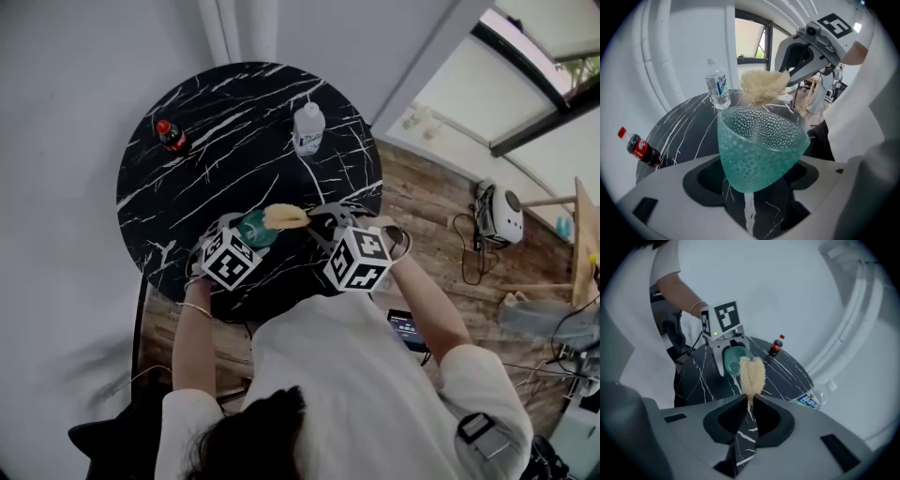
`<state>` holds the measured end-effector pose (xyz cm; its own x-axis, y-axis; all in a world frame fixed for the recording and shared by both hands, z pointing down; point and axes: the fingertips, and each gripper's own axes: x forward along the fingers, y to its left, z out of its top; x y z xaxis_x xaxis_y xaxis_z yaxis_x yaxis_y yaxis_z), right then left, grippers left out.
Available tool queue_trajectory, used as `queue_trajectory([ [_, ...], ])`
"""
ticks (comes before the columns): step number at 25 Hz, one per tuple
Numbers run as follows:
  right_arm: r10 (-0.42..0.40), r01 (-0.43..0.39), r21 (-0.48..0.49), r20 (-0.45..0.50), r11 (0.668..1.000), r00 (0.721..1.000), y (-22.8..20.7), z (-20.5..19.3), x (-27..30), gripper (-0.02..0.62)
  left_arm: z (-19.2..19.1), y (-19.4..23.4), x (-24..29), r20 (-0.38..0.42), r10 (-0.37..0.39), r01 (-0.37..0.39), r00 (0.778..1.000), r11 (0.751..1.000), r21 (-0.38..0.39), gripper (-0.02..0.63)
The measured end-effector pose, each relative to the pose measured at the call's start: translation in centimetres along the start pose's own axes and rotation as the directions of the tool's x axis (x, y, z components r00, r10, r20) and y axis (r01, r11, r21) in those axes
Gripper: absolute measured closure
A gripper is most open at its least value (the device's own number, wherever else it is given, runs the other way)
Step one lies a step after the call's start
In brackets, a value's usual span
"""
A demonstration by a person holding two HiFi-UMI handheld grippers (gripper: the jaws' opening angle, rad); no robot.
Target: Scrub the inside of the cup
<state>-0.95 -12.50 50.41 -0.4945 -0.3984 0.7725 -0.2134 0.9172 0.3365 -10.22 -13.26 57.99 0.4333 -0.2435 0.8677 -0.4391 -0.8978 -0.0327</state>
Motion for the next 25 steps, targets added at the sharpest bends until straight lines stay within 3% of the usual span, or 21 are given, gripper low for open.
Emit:
queue_trajectory([
  [4,0.02,-0.034,-0.243,-0.06,0.969,0.998,1.0,1.6,0.5,0.54,-0.1,0.3,-0.5,-0.073,-0.031,0.037,0.997,0.995,0.091,0.236],
  [8,0.007,-0.071,-0.447,-0.144,0.892,0.99,1.1,2.5,1.5,0.54,0.4,-0.2,-0.5,-0.102,-0.06,0.073,0.993,0.989,0.129,0.236],
  [10,-0.004,-0.079,-0.518,-0.157,0.852,0.988,0.9,3.3,1.8,0.54,0.6,-0.7,-0.3,-0.111,-0.078,0.093,0.991,0.986,0.137,0.236],
  [13,-0.013,-0.073,-0.563,-0.148,0.824,0.989,0.7,4.4,2.1,0.54,0.9,-1.1,-0.1,-0.111,-0.101,0.115,0.989,0.986,0.122,0.238],
  [25,-0.013,-0.036,-0.452,-0.106,0.891,0.994,-0.9,5.6,3.3,0.541,1.2,-1.5,0.2,-0.125,-0.133,0.148,0.983,0.981,0.123,0.239],
])
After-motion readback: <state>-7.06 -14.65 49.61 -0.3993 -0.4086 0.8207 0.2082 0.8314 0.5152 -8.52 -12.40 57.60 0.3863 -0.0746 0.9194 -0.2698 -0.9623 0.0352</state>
